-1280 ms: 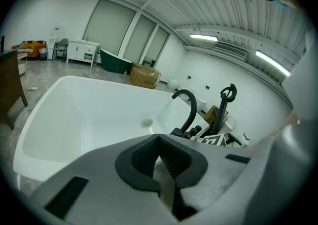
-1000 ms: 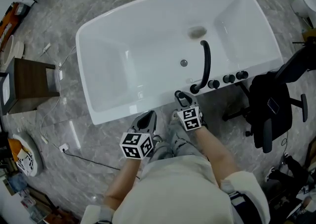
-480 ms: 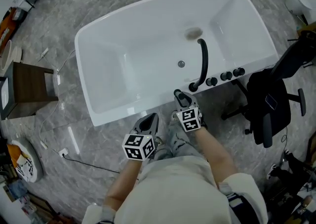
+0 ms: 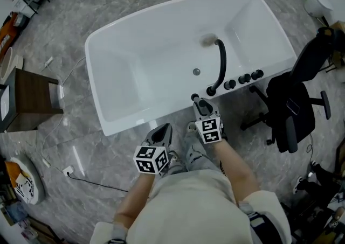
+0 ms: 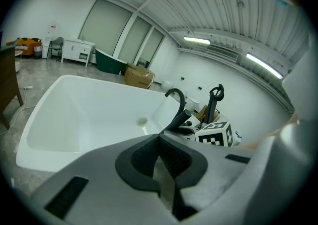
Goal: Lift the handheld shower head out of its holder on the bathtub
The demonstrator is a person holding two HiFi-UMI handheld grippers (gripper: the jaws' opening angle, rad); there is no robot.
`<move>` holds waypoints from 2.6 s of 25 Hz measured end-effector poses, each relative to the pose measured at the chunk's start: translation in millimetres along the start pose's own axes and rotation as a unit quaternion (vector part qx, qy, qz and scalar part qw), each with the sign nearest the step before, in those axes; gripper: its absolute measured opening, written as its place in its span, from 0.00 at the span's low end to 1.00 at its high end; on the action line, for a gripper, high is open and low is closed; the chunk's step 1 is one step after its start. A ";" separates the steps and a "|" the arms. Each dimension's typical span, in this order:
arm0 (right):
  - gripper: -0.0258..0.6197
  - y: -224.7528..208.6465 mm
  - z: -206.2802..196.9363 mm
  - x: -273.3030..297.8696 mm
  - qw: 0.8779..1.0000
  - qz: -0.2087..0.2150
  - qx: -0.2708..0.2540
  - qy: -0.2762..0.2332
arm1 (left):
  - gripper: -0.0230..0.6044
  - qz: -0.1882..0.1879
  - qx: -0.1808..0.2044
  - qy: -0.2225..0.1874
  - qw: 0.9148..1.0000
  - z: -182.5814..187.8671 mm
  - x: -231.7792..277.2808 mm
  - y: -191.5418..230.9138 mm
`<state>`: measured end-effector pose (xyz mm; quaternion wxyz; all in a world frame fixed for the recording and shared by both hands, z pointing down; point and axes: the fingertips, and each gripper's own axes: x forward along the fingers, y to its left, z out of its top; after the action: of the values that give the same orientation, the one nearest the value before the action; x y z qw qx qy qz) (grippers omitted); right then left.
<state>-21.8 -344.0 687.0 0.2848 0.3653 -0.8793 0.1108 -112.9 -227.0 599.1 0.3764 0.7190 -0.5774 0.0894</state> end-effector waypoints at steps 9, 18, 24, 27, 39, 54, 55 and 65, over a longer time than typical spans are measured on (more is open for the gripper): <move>0.25 16.2 22.2 -43.8 0.999 -0.028 -0.016 -0.031 | 0.07 -0.011 0.002 -0.023 1.000 -11.8 -40.1 -9.4; 0.25 32.5 41.4 -92.2 0.996 -0.053 -0.023 -0.062 | 0.07 -0.014 -0.001 -0.034 0.999 -29.7 -74.5 -14.9; 0.25 42.0 54.8 -129.0 0.993 -0.068 -0.021 -0.089 | 0.07 -0.021 0.002 -0.042 0.999 -36.6 -92.6 -21.5; 0.25 48.0 62.3 -146.5 0.992 -0.073 -0.019 -0.102 | 0.07 -0.022 0.004 -0.046 0.999 -39.0 -102.7 -24.2; 0.25 65.8 84.1 -209.6 0.983 -0.093 -0.020 -0.158 | 0.07 -0.038 0.030 -0.060 0.997 -48.2 -132.0 -38.4; 0.25 91.3 111.8 -294.6 0.965 -0.113 -0.034 -0.233 | 0.07 -0.043 0.063 -0.082 0.994 -57.9 -166.4 -43.7; 0.25 92.7 114.5 -300.4 0.964 -0.114 -0.035 -0.238 | 0.07 -0.042 0.064 -0.085 0.993 -57.4 -168.7 -43.7; 0.25 107.5 137.9 -338.1 0.951 -0.114 -0.038 -0.285 | 0.07 -0.039 0.057 -0.106 0.992 -49.9 -178.7 -41.5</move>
<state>37.4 -127.5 379.5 0.0470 0.4688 -0.8797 -0.0645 -117.0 -56.5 515.2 0.2744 0.7666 -0.5796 0.0311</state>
